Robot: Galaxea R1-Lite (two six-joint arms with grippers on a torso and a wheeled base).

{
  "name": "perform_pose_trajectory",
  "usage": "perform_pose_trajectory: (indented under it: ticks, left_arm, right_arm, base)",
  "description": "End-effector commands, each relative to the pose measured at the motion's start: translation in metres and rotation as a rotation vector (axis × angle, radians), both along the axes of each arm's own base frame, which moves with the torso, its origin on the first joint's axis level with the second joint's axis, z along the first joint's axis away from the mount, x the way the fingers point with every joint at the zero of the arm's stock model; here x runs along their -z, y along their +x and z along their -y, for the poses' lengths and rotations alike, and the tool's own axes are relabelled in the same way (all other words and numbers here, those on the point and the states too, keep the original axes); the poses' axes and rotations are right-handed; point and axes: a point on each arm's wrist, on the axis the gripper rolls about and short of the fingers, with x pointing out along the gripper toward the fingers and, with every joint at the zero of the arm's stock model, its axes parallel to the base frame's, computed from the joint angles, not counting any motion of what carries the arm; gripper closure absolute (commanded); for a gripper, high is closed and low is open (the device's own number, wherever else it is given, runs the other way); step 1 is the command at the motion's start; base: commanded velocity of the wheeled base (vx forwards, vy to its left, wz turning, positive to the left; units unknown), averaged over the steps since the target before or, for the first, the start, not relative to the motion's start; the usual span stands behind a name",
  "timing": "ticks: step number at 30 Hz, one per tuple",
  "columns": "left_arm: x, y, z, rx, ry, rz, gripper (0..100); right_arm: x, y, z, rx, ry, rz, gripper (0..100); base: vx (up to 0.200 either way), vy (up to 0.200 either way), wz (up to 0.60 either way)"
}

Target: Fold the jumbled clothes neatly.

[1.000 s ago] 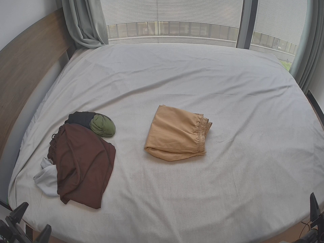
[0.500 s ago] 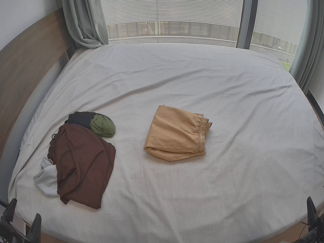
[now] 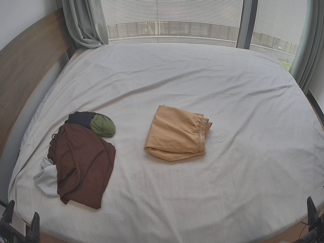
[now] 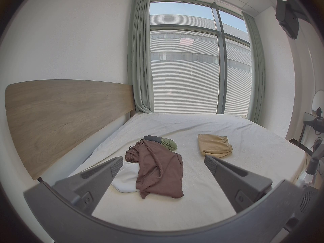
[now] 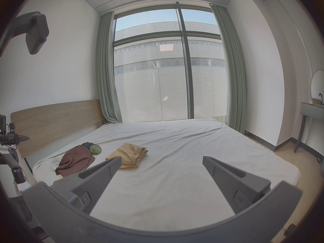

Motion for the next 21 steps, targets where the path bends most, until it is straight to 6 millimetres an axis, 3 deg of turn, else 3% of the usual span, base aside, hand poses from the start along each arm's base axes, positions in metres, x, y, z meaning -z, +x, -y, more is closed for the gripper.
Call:
perform_pose_trajectory:
  ticks: [1,21]
  left_arm:
    - [0.0051,0.0003,0.0000,0.000,-0.001,-0.004,0]
    - [0.0049,0.0002,0.0000,-0.001,-0.005,-0.001,0]
  right_arm:
    - [0.0051,0.0005,0.0000,0.001,0.010,-0.006,0]
    - [0.0091,0.0010,-0.0006,-0.017,-0.134,-0.046,0]
  base:
    - [0.000,0.000,0.00]
    - [0.000,0.000,0.00]
